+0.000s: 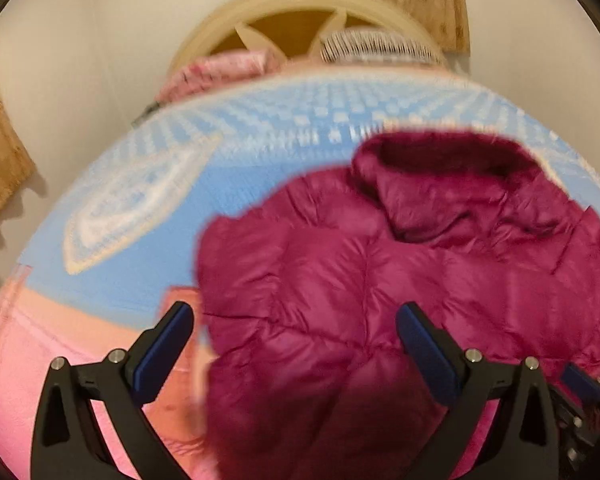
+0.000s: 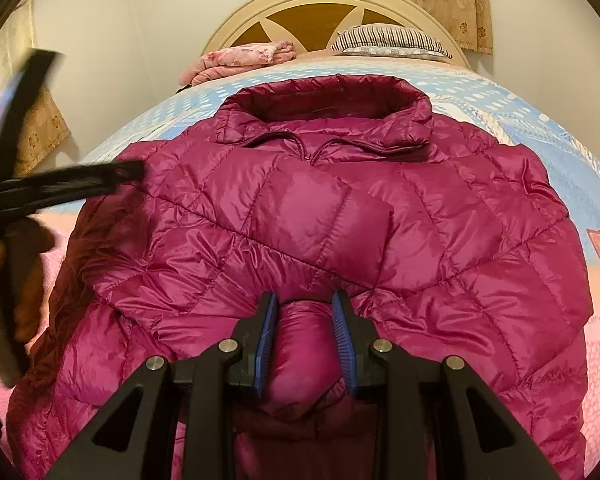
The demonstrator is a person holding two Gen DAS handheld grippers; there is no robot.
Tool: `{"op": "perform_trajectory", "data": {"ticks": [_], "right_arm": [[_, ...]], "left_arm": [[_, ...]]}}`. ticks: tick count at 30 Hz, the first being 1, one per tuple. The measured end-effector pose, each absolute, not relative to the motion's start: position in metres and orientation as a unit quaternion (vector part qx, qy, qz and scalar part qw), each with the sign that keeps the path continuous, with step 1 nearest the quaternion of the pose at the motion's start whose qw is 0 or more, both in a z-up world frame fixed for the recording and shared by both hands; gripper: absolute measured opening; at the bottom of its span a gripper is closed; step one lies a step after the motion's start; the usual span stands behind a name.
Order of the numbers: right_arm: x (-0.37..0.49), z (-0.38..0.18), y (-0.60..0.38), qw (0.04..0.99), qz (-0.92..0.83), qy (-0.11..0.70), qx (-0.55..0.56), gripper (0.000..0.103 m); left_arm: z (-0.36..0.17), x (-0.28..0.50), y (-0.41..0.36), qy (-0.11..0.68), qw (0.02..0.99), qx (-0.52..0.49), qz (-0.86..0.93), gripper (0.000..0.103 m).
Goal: Fold large clothes
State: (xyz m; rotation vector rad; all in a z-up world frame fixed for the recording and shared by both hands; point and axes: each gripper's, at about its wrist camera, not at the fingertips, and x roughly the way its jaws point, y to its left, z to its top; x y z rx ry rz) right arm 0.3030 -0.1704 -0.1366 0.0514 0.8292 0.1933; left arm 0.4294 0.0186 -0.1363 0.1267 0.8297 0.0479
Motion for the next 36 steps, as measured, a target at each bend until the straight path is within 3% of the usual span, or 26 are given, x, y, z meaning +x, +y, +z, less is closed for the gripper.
{"op": "perform_trajectory", "data": {"ticks": [7,13,18,25,36], "right_arm": [[0.297,-0.127,-0.181,0.907,0.098,0.406,0.041,0.030],[0.307,-0.088,-0.185,0.923,0.094,0.367,0.062,0.030],[0.335,-0.122,-0.178,0.905,0.100,0.413,0.037,0.030],[0.332,-0.133,-0.177,0.910,0.094,0.404,0.023,0.030],[0.325,-0.135,-0.182,0.912,0.092,0.398,0.039,0.030]], "left_arm": [[-0.166,0.427,-0.008,0.404,0.906,0.124,0.021,0.103],[-0.166,0.429,0.008,0.417,0.905,0.085,0.003,0.103],[-0.148,0.413,0.008,0.395,0.915,0.078,0.022,0.103],[-0.113,0.389,-0.028,0.361,0.929,0.082,-0.028,0.103],[-0.161,0.411,-0.031,0.416,0.904,0.095,-0.016,0.103]]}}
